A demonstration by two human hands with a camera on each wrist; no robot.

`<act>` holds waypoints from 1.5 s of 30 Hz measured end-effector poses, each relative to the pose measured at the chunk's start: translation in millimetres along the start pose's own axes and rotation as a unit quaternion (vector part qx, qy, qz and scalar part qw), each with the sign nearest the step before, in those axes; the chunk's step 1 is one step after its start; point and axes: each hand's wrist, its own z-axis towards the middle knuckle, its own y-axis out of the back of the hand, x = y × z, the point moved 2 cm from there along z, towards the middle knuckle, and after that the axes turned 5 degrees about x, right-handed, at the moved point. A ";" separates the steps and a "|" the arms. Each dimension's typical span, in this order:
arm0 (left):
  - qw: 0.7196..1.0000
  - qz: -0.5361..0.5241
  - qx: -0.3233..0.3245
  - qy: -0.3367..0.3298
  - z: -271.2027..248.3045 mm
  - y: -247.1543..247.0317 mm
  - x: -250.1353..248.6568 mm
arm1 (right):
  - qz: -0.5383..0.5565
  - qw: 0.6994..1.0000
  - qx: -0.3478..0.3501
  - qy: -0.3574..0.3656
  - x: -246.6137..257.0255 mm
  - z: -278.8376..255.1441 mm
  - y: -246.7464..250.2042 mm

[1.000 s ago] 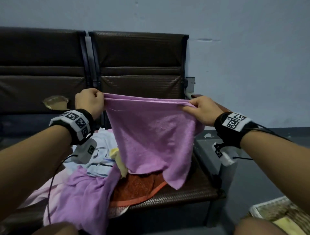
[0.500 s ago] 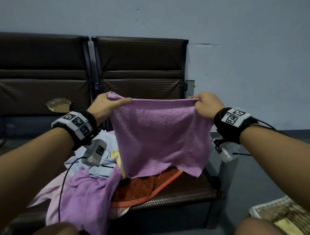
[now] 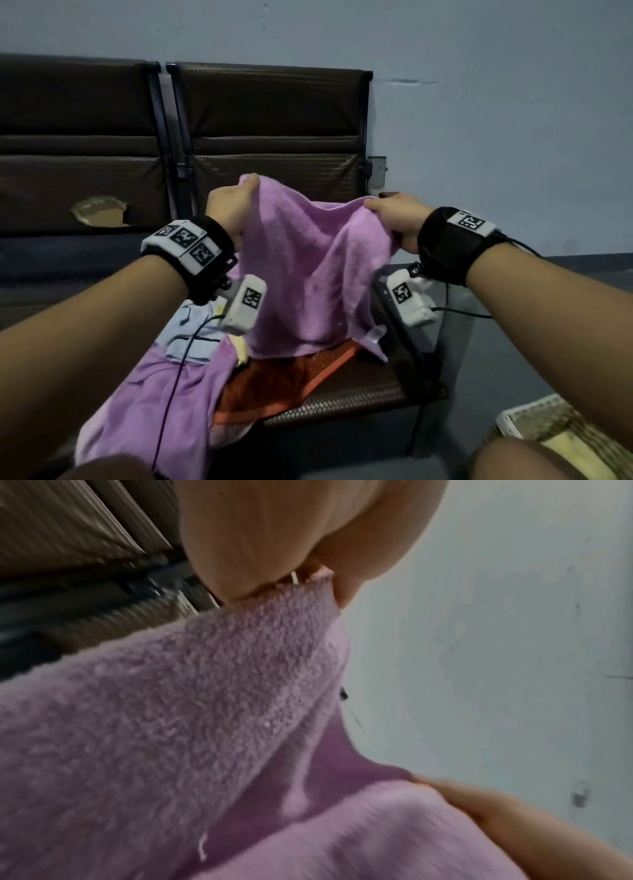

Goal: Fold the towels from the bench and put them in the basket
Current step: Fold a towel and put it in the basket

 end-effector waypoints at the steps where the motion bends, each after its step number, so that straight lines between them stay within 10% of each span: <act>1: 1.000 -0.007 0.014 0.009 -6.1 -10.0 -3.3 | 0.035 0.999 0.014 -0.005 1.1 0.1 -6.1; 9: 0.962 0.065 0.234 -0.128 -80.4 -71.1 -6.5 | 0.098 0.983 0.153 0.010 12.6 -23.4 -36.4; 16: 0.989 0.013 0.138 -0.049 -61.4 -51.0 -0.6 | -0.011 0.986 0.166 0.022 -5.4 -23.7 -29.1; 22: 0.919 0.032 0.383 0.084 -52.9 -42.4 9.0 | 0.006 0.970 0.230 0.076 -6.8 -22.8 -25.3; 28: 0.948 0.131 0.289 -0.031 -9.4 -50.4 13.1 | -0.253 0.955 0.157 -0.001 -15.8 8.9 9.2; 35: 0.951 0.207 0.123 -0.196 44.8 -76.1 -22.2 | -0.177 0.966 -0.098 0.161 7.1 48.5 14.2; 45: 0.962 0.137 0.196 -0.127 18.1 -47.6 24.4 | -0.145 0.973 -0.006 0.182 -38.8 33.0 0.5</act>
